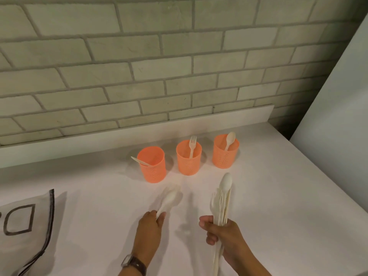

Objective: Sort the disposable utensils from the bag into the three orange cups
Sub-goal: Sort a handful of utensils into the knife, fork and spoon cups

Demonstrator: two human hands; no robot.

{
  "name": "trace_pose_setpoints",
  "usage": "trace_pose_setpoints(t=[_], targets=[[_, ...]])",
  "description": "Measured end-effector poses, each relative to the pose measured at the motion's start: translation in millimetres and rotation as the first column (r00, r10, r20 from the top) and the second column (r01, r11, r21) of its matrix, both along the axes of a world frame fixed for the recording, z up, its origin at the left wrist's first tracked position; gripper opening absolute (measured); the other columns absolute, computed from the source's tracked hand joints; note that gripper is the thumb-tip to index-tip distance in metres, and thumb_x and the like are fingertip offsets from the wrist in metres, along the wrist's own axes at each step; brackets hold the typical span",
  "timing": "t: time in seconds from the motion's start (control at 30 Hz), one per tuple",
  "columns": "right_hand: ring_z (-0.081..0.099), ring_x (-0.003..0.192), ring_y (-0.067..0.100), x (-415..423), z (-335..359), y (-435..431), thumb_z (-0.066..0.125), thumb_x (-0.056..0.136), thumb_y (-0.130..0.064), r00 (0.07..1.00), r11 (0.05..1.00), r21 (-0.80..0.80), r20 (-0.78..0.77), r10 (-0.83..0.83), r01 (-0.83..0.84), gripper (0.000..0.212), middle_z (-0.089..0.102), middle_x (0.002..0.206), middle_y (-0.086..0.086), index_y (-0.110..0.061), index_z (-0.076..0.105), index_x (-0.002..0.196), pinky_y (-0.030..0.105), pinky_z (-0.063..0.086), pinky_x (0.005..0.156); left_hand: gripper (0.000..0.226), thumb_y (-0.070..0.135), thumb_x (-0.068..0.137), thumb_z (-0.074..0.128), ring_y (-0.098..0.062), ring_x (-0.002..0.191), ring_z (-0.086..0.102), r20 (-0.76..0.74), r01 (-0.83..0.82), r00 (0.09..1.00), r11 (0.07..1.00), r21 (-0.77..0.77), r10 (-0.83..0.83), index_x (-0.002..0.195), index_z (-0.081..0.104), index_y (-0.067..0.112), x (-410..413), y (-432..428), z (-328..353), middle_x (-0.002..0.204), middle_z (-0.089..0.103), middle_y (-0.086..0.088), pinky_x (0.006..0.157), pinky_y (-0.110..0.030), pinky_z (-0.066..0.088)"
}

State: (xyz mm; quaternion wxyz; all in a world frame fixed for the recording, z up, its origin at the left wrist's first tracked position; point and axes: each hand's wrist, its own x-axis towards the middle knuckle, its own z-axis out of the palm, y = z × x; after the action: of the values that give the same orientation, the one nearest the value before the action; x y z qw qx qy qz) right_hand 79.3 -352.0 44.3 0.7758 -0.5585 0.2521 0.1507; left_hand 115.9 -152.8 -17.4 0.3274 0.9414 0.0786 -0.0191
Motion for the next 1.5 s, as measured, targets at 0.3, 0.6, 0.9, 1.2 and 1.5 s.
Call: trace_pose_setpoints(t=[0.3,0.6,0.9,1.2,1.5], targets=[[0.048,0.045,0.020,-0.2,28.3,45.7,0.054,0.086,-0.048,0.957,0.960,-0.108,0.107,0.270,-0.259,0.043,0.074,0.085,0.008,-0.009,0.072,0.088,0.029,0.043,0.054,0.060,0.055,0.090,0.031,-0.013,0.032,0.031,-0.264,-0.287,0.955,0.639,-0.713,0.135,0.052,0.043,0.011,-54.6,-20.7,97.4,0.038,0.034,0.002,0.037,-0.019,0.025],[0.044,0.045,0.018,-15.5,48.5,85.2,0.072,0.078,-0.024,0.899,0.931,-0.066,0.244,0.363,-0.358,0.019,0.055,0.051,0.011,-0.013,0.066,0.063,0.025,0.036,0.049,0.088,0.059,0.087,0.008,-0.003,0.031,0.043,-0.161,-0.179,0.981,0.801,-0.571,0.105,0.081,0.070,-0.003,-66.0,-10.9,115.2,0.035,0.050,0.003,0.043,-0.017,0.034],[0.053,0.054,0.020,-8.4,55.7,85.9,0.067,0.083,-0.023,0.936,0.963,-0.144,0.241,0.258,-0.228,0.026,0.058,0.056,0.009,0.002,0.064,0.075,0.030,0.046,0.054,0.092,0.088,0.061,0.005,-0.017,0.064,0.066,-0.151,-0.025,0.988,0.911,-0.411,-0.042,0.076,0.065,0.021,-63.5,-8.0,120.9,0.068,0.070,0.000,0.067,-0.034,0.059],[0.062,0.062,0.014,13.5,120.1,65.9,0.060,0.087,-0.023,0.907,0.995,0.101,0.421,-0.021,-0.024,0.009,0.071,0.069,0.003,-0.017,0.065,0.084,0.032,0.047,0.064,0.065,0.064,0.088,0.027,-0.021,0.103,0.059,-0.502,-0.506,0.861,0.024,-0.862,0.081,0.114,0.063,0.017,-58.4,-12.0,101.4,0.109,0.067,-0.006,0.094,-0.040,0.040],[0.063,0.061,0.024,-16.8,94.4,99.3,0.070,0.078,-0.009,0.923,1.000,-0.025,0.384,0.025,-0.017,0.005,0.065,0.064,0.014,-0.008,0.065,0.077,0.035,0.053,0.061,0.027,0.023,0.089,0.042,-0.027,0.108,0.061,-0.627,-0.546,0.774,-0.589,-0.595,-0.085,0.100,0.061,0.008,-53.5,-35.1,127.9,0.102,0.068,-0.011,0.091,-0.039,0.047]])
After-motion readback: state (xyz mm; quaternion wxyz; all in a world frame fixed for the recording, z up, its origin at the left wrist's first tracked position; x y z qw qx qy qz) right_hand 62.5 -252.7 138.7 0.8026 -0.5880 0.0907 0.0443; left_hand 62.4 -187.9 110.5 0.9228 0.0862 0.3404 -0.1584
